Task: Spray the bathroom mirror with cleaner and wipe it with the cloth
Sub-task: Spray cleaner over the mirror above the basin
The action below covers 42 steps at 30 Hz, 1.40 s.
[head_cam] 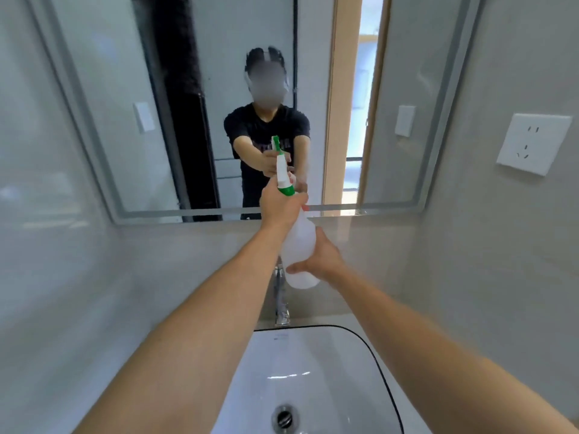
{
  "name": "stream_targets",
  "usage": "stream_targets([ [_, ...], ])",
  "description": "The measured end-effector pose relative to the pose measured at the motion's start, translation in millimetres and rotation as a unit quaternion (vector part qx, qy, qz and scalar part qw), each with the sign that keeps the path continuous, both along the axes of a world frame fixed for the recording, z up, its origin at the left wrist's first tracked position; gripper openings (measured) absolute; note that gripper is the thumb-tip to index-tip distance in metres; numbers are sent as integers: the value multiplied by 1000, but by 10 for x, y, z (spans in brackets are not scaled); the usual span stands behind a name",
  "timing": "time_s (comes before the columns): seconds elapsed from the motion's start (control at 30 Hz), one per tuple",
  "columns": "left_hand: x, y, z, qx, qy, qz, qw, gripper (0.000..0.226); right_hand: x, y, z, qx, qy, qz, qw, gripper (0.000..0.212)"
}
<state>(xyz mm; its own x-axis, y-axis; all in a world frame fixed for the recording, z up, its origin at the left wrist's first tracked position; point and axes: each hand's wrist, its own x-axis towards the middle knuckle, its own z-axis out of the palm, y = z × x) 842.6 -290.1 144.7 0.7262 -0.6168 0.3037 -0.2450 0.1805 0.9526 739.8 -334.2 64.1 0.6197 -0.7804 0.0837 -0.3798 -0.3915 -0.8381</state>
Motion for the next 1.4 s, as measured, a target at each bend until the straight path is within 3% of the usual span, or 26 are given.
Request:
stream_targets([
  [0.37,1054,1287,252,-19,-5,183,983,40,1336,877,170,-26,-45,184,982,99],
  [0.47,1201,1547,230,-6,-13,223,975,27,1568,1105,104,1,-49,212,976,99],
  [0.63,1340,1776,197,3,-20,247,969,24,1785,1315,36,21,-52,235,970,96],
  [0.83,1342,1647,187,0,-29,184,982,40,1725,1216,21,22,-61,210,976,98],
  [1.07,981,1059,305,0,-72,91,993,38,1258,738,121,-23,-72,126,989,100],
  [1.2,691,666,360,-19,-90,-15,996,42,861,405,195,-67,-66,50,994,100],
  [1.4,121,70,303,26,-98,-201,974,58,64,-154,121,-62,-53,-49,995,102],
])
